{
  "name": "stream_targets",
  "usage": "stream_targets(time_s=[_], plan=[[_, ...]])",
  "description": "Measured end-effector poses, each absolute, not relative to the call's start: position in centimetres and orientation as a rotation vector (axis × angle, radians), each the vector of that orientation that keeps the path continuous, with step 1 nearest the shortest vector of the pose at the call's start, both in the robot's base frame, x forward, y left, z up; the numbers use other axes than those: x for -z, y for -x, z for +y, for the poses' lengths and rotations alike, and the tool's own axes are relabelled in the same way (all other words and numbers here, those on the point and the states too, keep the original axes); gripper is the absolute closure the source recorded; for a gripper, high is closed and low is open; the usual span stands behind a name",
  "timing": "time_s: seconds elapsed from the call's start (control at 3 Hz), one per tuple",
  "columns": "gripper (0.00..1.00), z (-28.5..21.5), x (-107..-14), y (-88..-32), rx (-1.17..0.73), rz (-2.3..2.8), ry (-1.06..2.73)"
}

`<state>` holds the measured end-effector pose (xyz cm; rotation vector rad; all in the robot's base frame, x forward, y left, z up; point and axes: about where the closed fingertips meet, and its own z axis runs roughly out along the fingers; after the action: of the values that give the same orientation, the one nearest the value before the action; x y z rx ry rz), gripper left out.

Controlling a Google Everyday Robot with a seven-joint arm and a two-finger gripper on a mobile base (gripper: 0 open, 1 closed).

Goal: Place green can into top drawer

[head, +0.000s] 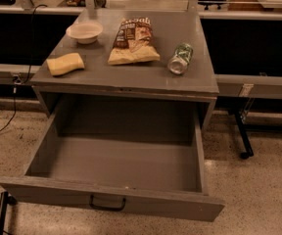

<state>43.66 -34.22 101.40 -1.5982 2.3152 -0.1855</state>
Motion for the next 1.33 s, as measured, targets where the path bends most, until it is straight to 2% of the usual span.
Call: stream_targets(time_s=[0.33, 1.0, 1.33], plan=[[0.0, -39.0, -103.4, -44.1, 0.244, 2.324, 1.532], [0.0, -44.9, -106.0, -45.9, 0.364, 2.296, 1.431], [0.0, -44.9, -106.0, -46.0, 0.366, 2.294, 1.429]])
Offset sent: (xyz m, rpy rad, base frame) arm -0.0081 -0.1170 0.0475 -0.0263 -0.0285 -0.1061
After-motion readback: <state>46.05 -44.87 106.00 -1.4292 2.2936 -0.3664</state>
